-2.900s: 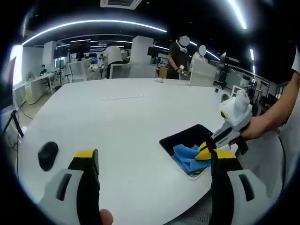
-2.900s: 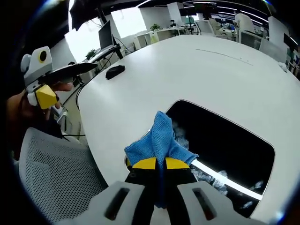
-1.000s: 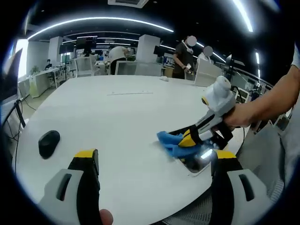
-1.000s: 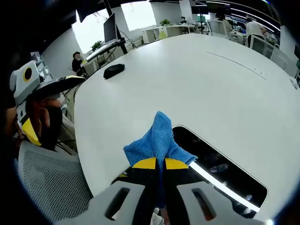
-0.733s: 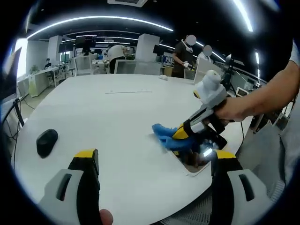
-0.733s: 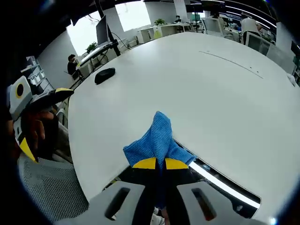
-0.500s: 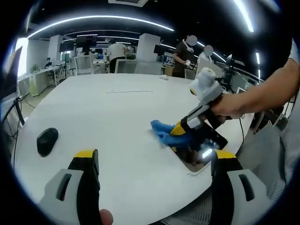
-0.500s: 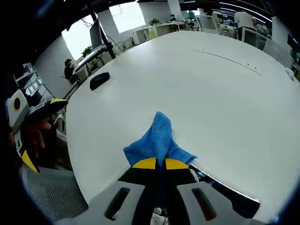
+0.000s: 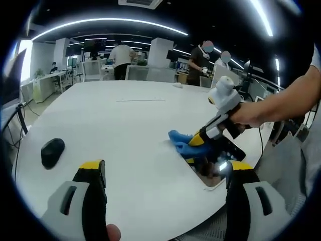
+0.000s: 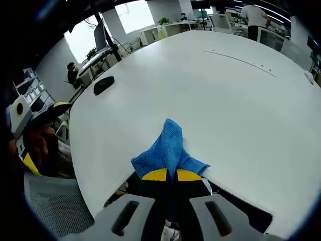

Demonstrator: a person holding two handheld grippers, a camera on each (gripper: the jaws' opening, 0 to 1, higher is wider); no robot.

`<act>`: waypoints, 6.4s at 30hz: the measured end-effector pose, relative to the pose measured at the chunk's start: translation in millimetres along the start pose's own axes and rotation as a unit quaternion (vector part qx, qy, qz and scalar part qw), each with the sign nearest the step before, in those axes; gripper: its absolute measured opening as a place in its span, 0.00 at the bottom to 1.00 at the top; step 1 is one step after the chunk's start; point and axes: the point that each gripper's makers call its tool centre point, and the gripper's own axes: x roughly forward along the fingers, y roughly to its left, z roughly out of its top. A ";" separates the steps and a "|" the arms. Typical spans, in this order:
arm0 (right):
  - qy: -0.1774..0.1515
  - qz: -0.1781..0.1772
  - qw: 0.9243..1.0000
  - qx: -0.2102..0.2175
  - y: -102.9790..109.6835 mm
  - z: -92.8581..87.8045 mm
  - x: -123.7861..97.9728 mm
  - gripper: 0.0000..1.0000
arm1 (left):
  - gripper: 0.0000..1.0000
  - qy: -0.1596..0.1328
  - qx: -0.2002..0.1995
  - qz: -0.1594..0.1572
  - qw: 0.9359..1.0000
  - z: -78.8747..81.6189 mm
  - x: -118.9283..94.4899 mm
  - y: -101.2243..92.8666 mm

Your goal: Wipe the mirror surface with the cleaning cloth until all visible marks leave the cleaned area.

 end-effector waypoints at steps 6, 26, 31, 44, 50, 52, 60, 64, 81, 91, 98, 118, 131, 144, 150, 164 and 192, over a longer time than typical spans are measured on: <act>0.002 -0.003 1.000 0.004 -9.4 -5.1 -4.9 0.00 | 0.99 0.011 -0.003 0.010 1.000 -4.2 3.1 3.7; 0.004 -0.030 0.999 0.035 -32.4 -22.6 -21.7 0.00 | 0.99 0.018 0.011 0.002 1.000 -4.9 8.5 1.0; -0.020 -0.035 0.998 0.052 -36.7 -16.4 -19.7 0.00 | 0.99 0.018 0.021 0.020 0.999 -5.4 4.7 5.5; -0.020 -0.054 0.998 0.031 -30.3 -13.4 -22.3 0.00 | 0.99 0.019 0.035 0.059 0.997 16.8 -1.9 14.7; -0.016 -0.052 0.997 0.046 -31.7 -13.6 -20.1 0.00 | 0.99 0.009 0.028 0.062 0.998 28.4 -8.5 25.6; -0.015 -0.056 0.997 0.048 -35.8 -13.2 -14.4 0.00 | 0.99 0.008 0.033 0.062 0.997 28.6 -8.7 27.7; -0.001 -0.044 0.998 0.050 -24.0 -28.0 -12.6 0.00 | 0.99 -0.010 0.041 0.071 0.997 31.8 -14.2 33.8; 0.000 -0.043 0.998 0.037 -15.5 -35.0 -15.7 0.00 | 0.99 -0.013 0.036 0.067 0.997 30.0 -12.6 25.6; 0.013 -0.021 0.999 0.022 30.5 -67.8 -38.3 0.00 | 0.99 -0.009 0.032 0.023 0.999 15.1 1.1 -7.0; 0.024 -0.011 1.000 0.015 46.1 -79.7 -41.8 0.00 | 0.99 -0.015 0.026 0.022 0.999 18.8 2.3 -3.2; 0.023 -0.008 0.999 0.021 44.5 -78.2 -40.8 0.00 | 0.99 -0.021 0.025 0.018 0.999 23.7 2.6 -6.0; 0.023 -0.011 0.999 0.019 43.2 -78.0 -39.1 0.00 | 0.99 -0.045 0.017 0.032 0.998 31.2 -3.4 -3.3; 0.027 -0.002 0.999 0.039 51.5 -87.0 -42.8 0.00 | 0.99 -0.034 0.017 0.025 0.999 18.6 -7.4 -8.1; 0.028 0.008 0.999 0.032 56.6 -92.9 -45.5 0.00 | 0.99 -0.044 0.010 0.025 0.999 22.8 -9.5 -10.0; 0.031 0.003 0.999 0.031 49.4 -96.8 -50.1 0.00 | 0.99 -0.040 0.009 0.027 0.999 18.8 -14.8 -8.7; 0.036 -0.004 0.998 0.045 29.9 -107.3 -61.6 0.00 | 0.99 -0.040 0.016 0.020 0.999 23.2 -15.4 -11.3; 0.026 -0.022 0.998 0.046 -8.3 -75.1 -50.4 0.00 | 0.99 -0.038 0.005 0.027 0.999 20.8 -6.5 -5.9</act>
